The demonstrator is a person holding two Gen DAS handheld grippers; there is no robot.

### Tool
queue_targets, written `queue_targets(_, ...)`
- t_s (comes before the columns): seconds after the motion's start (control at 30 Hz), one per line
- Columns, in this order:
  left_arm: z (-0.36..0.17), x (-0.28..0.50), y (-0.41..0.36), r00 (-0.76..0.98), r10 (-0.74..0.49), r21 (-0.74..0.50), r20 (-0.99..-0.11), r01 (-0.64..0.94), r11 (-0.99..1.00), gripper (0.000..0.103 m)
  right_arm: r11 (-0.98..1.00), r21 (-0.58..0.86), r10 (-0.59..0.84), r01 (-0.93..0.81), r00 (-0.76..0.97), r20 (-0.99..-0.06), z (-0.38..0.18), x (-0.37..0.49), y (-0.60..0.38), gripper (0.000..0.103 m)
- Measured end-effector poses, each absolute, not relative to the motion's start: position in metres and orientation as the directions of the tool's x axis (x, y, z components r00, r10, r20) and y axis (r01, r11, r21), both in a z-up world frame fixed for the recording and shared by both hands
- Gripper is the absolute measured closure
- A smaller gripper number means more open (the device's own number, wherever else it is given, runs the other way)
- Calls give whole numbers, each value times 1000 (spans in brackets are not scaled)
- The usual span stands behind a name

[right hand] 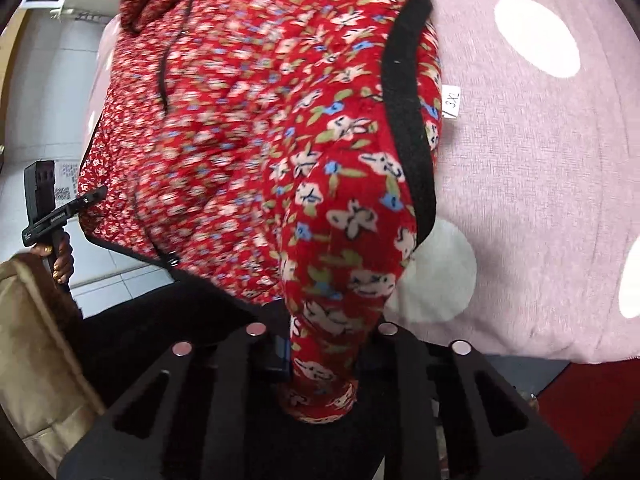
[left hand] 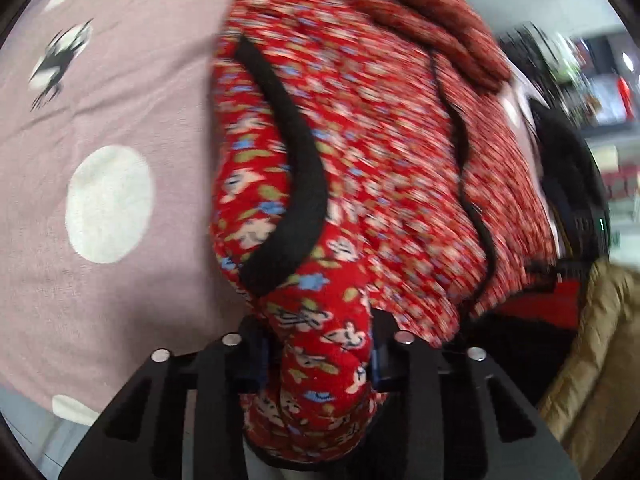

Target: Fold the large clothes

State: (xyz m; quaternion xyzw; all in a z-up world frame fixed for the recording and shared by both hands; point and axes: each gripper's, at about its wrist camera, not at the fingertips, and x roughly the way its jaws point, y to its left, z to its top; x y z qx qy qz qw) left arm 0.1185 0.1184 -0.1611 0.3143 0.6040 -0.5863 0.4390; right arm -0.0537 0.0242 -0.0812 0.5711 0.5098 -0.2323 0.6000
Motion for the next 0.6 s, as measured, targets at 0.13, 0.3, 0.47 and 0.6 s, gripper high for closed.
queue_targets(0.13,-144,104,131,-443,-118,-452,-889,889,65,76,229,482,321,846,402,-858,-70,-64,33,87)
queue_targets(0.3,-142,99,147,-495,-123,-508,-860,854,113,77,120,527,323,841,469,-822,-64,-95,39,87)
queue_targets(0.47,-167,112,133,-456,-97,-466,-885,863,196,77,124,496,342,859,432,-834,-83,-70,26,87)
queue_targets(0.6,-153,110,114,-436,-119,-451,-892,876,172,77,113,528,331,842,469,-819,-78,-62,13,87)
